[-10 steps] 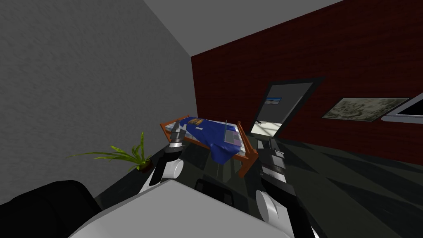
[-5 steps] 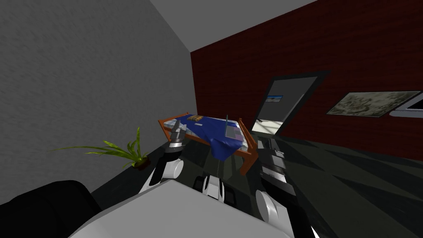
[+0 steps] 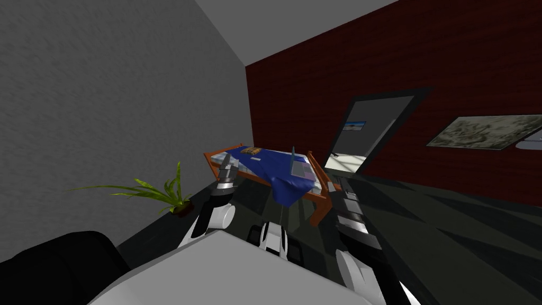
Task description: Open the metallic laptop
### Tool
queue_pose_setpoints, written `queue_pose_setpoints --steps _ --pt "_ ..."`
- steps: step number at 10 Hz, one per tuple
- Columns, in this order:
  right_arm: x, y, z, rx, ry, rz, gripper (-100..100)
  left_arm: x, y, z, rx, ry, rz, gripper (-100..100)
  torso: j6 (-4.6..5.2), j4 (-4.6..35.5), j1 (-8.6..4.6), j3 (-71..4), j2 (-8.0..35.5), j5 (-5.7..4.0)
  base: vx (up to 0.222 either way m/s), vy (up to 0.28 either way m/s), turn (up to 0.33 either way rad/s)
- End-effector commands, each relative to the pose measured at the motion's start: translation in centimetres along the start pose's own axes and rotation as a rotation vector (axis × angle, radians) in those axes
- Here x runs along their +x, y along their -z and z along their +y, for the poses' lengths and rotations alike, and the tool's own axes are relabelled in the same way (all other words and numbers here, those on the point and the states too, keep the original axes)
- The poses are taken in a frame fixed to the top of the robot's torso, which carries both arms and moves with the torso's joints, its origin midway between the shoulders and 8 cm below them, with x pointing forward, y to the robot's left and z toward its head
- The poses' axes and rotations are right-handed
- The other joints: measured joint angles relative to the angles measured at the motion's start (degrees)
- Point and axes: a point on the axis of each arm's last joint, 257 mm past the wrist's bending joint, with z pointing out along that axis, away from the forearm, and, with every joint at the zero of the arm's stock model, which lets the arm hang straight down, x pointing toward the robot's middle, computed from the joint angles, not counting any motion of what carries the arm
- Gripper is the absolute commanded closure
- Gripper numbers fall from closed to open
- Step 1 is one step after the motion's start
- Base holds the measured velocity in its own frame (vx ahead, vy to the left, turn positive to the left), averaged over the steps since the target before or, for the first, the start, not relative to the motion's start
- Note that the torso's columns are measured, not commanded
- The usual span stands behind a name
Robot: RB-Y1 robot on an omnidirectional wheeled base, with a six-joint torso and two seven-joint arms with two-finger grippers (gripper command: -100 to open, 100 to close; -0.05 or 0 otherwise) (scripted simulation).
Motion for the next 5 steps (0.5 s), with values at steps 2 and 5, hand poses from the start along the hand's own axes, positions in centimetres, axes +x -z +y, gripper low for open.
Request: queue_pose_setpoints --steps 2,5 --pt "-0.1 0.3 -2.5 0.065 0.148 0.076 -100 0.0 0.0 0.0 0.0 0.0 0.0 0 0.0 0.0 0.01 0.0 0.01 0.0 0.035 0.093 0.041" --pt "-0.9 0.7 -5.0 0.126 0.29 0.128 -100 0.0 0.0 0.0 0.0 0.0 0.0 0 0.0 0.01 -0.04 0.01 0.02 -0.01 0.052 0.102 0.051"
